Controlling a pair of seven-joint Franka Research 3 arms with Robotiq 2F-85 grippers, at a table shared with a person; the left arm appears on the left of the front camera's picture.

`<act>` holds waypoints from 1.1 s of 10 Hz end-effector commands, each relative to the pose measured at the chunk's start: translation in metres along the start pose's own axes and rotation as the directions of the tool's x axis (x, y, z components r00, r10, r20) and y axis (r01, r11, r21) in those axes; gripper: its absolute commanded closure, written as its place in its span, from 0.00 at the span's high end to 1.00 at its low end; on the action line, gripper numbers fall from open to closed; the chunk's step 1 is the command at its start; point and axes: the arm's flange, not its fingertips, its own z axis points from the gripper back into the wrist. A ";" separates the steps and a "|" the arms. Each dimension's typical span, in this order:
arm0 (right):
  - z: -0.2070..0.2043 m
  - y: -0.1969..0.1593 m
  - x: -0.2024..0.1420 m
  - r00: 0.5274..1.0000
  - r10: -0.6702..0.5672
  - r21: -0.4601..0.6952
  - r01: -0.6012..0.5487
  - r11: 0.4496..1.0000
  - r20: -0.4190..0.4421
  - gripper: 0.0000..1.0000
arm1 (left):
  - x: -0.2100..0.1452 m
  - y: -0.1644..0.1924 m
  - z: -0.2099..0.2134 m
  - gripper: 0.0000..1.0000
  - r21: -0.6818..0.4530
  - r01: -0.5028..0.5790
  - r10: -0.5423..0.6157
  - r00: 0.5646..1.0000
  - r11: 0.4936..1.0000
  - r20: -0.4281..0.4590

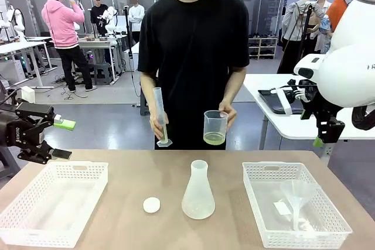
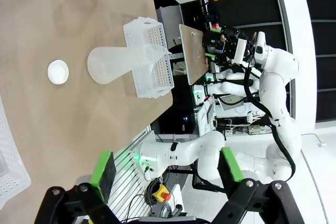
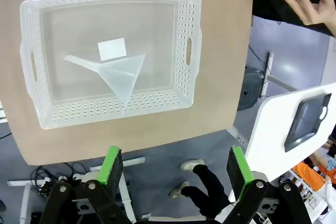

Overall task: Prepare the solutions needed for the experiment.
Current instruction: Pick up the Plastic Funnel and insert it into the Big flask.

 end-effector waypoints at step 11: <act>-0.072 -0.034 -0.022 0.995 -0.017 0.270 -0.012 0.963 0.103 1.00 | -0.001 -0.002 -0.001 1.00 -0.027 0.014 -0.014 1.000 1.000 0.008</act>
